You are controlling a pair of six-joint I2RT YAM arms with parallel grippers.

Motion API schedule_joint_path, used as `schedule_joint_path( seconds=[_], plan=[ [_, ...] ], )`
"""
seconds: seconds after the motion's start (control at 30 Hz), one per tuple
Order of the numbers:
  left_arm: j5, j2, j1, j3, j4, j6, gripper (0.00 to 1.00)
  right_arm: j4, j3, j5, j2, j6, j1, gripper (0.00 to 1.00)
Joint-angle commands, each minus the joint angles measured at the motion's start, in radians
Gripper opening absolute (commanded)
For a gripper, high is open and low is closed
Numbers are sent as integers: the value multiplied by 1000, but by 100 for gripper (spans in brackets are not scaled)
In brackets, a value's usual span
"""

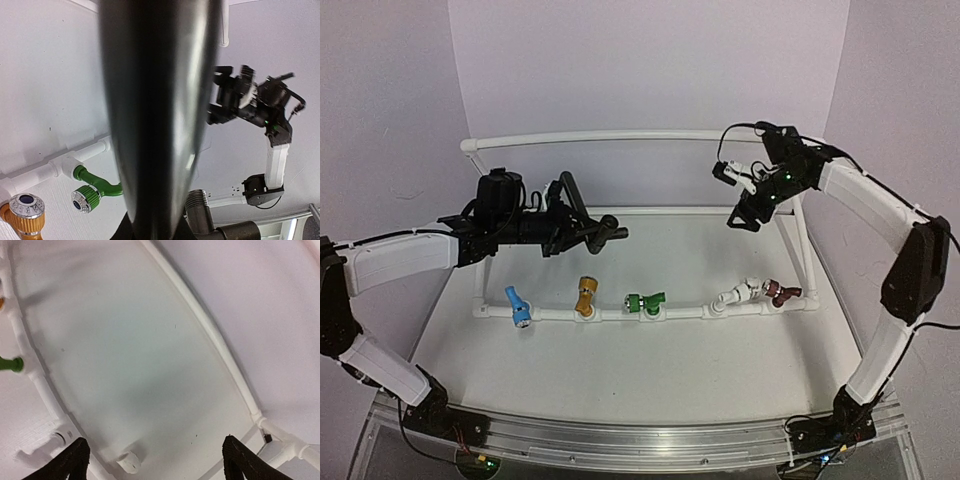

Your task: Install the water faucets

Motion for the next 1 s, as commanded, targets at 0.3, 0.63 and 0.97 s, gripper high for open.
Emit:
schedule_joint_path(
  seconds=[0.3,0.63,0.97],
  plan=[
    [-22,-80,-2,-3,34,29,0,-226,-95,211,205,-369,-67,72],
    [-32,-72,-2,1,34,35,0,-210,-85,269,305,-365,-46,68],
    [-38,-77,-2,-6,30,43,0,-159,-156,381,345,-399,-27,63]
  ],
)
